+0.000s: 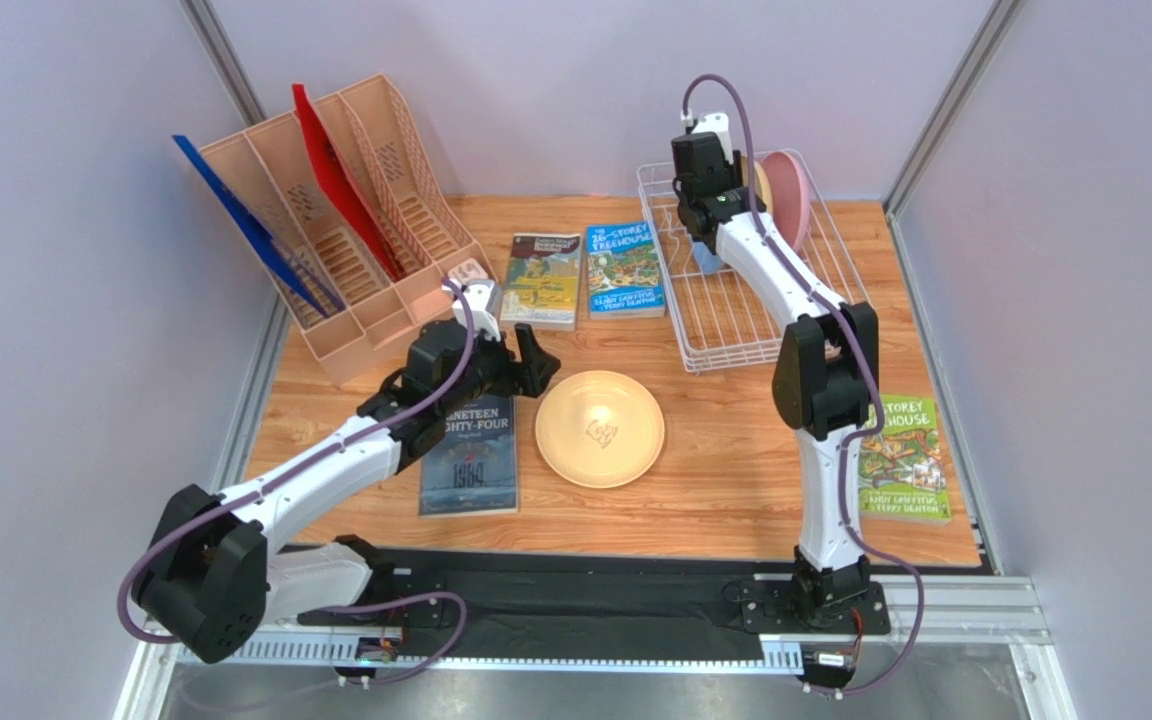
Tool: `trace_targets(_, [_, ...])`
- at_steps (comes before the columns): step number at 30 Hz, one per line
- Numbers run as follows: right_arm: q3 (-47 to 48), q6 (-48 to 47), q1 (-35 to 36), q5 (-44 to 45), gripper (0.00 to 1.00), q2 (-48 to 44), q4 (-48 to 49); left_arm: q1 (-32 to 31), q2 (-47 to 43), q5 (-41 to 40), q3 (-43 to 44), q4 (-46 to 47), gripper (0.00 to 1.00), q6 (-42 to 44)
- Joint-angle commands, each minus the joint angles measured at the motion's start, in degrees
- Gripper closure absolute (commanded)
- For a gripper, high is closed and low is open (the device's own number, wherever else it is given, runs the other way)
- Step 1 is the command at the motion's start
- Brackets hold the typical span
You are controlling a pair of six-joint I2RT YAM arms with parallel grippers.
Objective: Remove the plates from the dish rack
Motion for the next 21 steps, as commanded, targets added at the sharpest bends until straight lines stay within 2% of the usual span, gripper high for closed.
trace_targets(1, [2.91,-3.71,-0.70,2.96,0.46,0.86,-0.69,-0.31,-1.72,-0.96,1.85,-1.78,0.10,2.46])
trace_targets(3, [2.83,-3.97,-0.88,3.14,0.47,1.22,-0.69,-0.40,-1.81,-0.78,1.85,-1.69,0.10,2.37])
trace_targets(4, [2.74,-4.24,-0.97,3.14,0.55,1.22,-0.60,-0.40,-1.89,-0.78,1.68,-1.43,0.10,2.20])
trace_targets(6, [2.74,-4.41,-1.05,3.14,0.62,1.39,-0.60,-0.40,-1.89,-0.78,1.68,-1.52,0.10,2.28])
trace_targets(8, [2.91,-4.94,-1.14,2.97,0.81,1.48,-0.51,-0.31,-1.72,-0.87,1.50,-1.08,0.11,2.02])
trace_targets(9, [2.91,-5.12,-1.14,2.88,0.87,1.48,-0.51,-0.40,-1.72,-0.87,1.50,-0.99,0.11,2.02])
trace_targets(10, [3.35,-5.64,-0.97,2.53,1.00,1.48,-0.69,-0.31,-1.63,-0.87,1.50,-0.73,0.11,2.02])
trace_targets(14, [2.83,-6.35,-0.09,6.82,1.00,0.61,1.85,-0.40,0.03,-0.52,1.94,-0.38,0.11,1.84])
trace_targets(16, [2.39,-8.35,1.14,13.40,1.00,0.25,4.05,-0.40,0.91,-0.34,2.12,0.06,0.11,1.49])
trace_targets(18, [-0.33,-13.61,3.24,23.38,1.00,-0.19,13.16,-0.40,1.53,-0.17,2.38,0.15,0.11,1.32])
trace_targets(19, [-1.12,-16.25,3.77,26.23,1.00,-0.10,17.03,-0.40,1.97,-0.34,2.56,-0.11,0.11,1.32])
trace_targets(20, [-2.69,-20.98,4.13,28.69,1.00,-0.01,24.81,-0.40,2.06,-0.43,2.73,-0.20,0.12,1.23])
trace_targets(21, [-2.97,-22.85,4.48,31.42,1.00,0.34,27.41,-0.40,2.23,-0.43,2.91,-0.20,0.12,1.14])
